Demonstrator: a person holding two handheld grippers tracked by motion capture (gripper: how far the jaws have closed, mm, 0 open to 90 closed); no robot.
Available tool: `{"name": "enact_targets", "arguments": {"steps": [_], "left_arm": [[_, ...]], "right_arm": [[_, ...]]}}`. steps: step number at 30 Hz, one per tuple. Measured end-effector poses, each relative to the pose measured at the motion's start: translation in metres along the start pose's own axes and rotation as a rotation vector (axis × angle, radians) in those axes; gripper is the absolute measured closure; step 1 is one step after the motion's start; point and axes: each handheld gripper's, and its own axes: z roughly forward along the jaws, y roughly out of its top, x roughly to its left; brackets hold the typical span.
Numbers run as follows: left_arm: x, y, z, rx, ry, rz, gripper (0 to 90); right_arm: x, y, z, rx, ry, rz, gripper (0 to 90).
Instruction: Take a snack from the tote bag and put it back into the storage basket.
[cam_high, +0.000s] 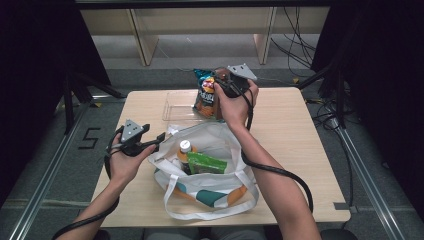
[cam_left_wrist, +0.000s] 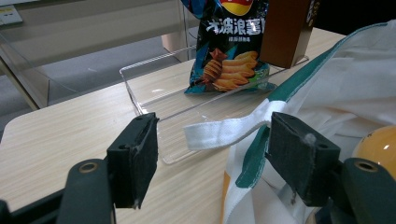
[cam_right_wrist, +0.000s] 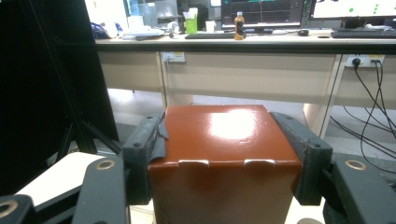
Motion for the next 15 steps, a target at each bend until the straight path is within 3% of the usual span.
{"name": "enact_targets", "arguments": {"steps": [2,13,15], "left_arm": [[-0.0002,0.0002,0.0001,0.000,-0.001,0.003,32.7],[-0.0001,0.0004,-0.0001,-0.003,-0.001,-0.001,32.7],[-0.0001,0.0003,0.0000,-0.002,-0.002,0.000,32.7]], "right_arm": [[0.0004,-0.0006,0.0013,-0.013,-0.001,-0.024,39.5],[0.0009,0.0009,0.0020,-0.016,-0.010,0.030,39.5],[0.0005,0.0015,0.0019,-0.023,-0.015,0.014,39.5]]}}
